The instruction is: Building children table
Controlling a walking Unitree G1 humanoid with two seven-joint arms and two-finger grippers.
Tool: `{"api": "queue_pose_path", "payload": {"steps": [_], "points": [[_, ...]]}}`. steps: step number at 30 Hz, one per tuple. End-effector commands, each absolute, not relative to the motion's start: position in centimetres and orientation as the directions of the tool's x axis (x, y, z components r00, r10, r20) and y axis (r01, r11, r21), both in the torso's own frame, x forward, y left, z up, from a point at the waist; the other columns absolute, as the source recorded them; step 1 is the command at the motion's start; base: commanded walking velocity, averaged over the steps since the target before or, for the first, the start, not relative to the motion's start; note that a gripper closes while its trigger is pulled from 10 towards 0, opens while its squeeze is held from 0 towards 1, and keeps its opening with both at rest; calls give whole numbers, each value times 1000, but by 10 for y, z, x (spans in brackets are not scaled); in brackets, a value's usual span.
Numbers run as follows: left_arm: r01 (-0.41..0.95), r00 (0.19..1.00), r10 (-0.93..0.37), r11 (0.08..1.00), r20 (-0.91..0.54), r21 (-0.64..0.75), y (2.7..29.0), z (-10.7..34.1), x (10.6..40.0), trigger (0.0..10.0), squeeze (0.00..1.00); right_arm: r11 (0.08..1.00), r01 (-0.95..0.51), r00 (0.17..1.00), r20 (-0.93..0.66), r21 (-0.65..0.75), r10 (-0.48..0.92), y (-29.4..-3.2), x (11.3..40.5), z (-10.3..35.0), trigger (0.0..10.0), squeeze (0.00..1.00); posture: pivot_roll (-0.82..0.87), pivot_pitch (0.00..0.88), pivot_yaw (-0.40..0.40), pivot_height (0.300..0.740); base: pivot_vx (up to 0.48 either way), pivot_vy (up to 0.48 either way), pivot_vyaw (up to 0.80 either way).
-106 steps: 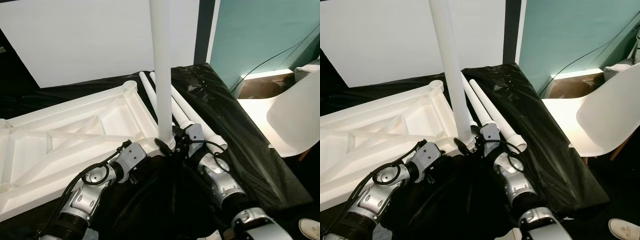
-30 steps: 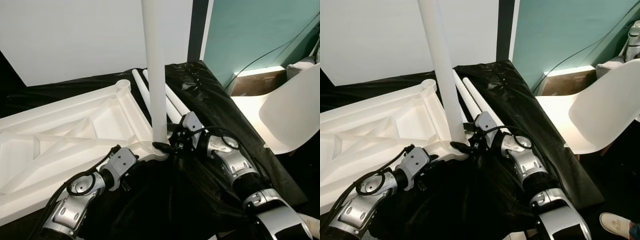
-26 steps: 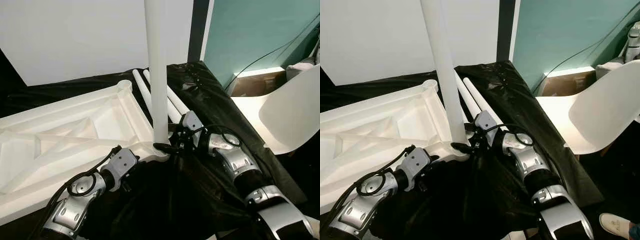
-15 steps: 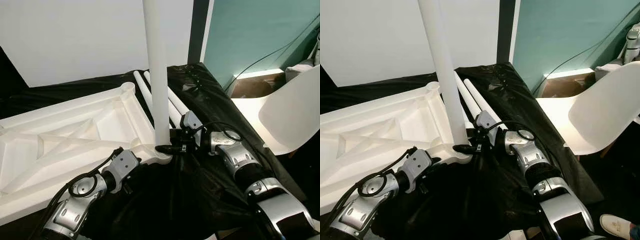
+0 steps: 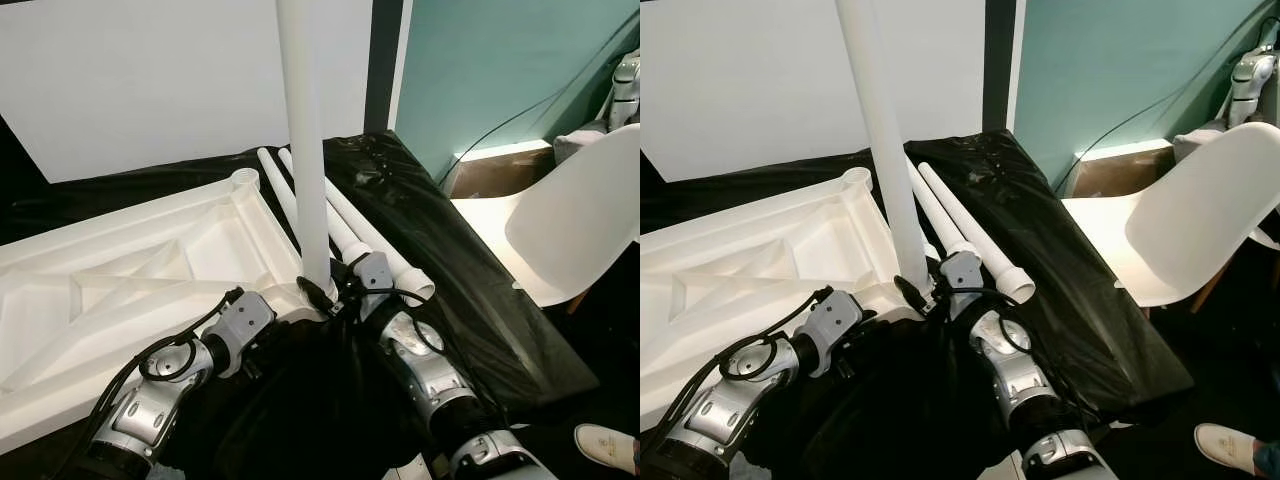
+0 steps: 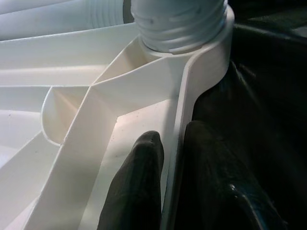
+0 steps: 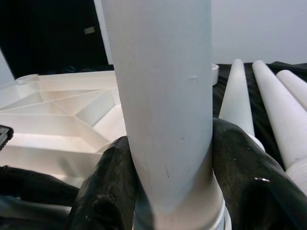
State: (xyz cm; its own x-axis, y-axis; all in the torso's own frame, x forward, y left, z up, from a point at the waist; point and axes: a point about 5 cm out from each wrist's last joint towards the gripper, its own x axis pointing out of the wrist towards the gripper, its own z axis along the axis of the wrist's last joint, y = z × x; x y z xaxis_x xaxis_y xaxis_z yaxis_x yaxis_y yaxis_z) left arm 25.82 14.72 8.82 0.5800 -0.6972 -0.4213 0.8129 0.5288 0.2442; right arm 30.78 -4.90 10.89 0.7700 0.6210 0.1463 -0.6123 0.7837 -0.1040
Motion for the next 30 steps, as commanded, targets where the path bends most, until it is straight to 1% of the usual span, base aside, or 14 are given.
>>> {"api": "queue_pose_path", "payload": {"steps": [1,2,3,8,9,10,11,16,17,18,19,21,26,30], "points": [[970,218,-816,242,-536,26,122,52,214,10000,0,934,-354,914,195,-45,356,-94,335,129,10000,0,-35,0,42,740,0,0,0],[971,214,-816,237,-537,27,121,52,214,10000,0,927,-370,907,191,-59,374,-95,336,130,10000,0,-39,0,43,740,0,0,0],[971,214,-817,236,-535,28,121,52,215,10000,0,911,-407,891,192,-68,412,-97,337,131,10000,1000,-41,0,40,740,0,0,0],[971,216,-819,238,-531,28,119,52,217,10000,0,854,-512,835,180,-93,520,-100,341,137,10000,1000,-43,0,39,740,0,0,0],[971,215,-820,237,-530,26,119,51,216,10000,0,821,-558,803,171,-118,570,-102,345,143,10000,98,-46,0,36,740,0,0,0],[971,213,-821,236,-530,24,119,50,216,10000,0,788,-596,771,164,-152,615,-102,347,149,10000,0,-45,0,32,740,0,0,0],[971,213,-821,236,-530,24,119,50,216,10000,0,788,-596,771,164,-152,615,-102,347,149,10000,0,-45,0,32,740,0,0,0],[969,221,-824,245,-521,23,117,50,218,10000,0,617,-743,620,83,-258,781,-100,349,161,10000,0,-34,0,21,740,0,0,0],[969,223,-825,247,-520,24,117,50,217,10000,0,558,-785,570,38,-269,821,-98,347,159,3922,0,-31,0,19,740,0,0,0],[969,223,-825,247,-520,24,117,50,217,10000,0,558,-785,570,38,-269,821,-98,347,159,3922,0,-31,0,19,740,0,0,0],[968,225,-825,248,-519,24,116,50,217,10000,0,504,-817,525,0,-279,851,-97,346,157,0,0,-28,0,19,740,0,0,0],[967,231,-825,255,-517,24,117,50,216,10000,0,406,-868,445,-83,-288,892,-97,342,151,0,0,-16,0,15,740,0,0,0],[965,237,-823,261,-516,26,117,50,216,10000,0,360,-893,410,-161,-270,898,-102,341,143,0,0,-7,0,15,740,0,0,0],[964,240,-823,264,-514,27,117,51,215,10000,0,376,-890,432,-213,-258,876,-112,341,134,0,0,-7,0,17,740,0,0,0]]}}
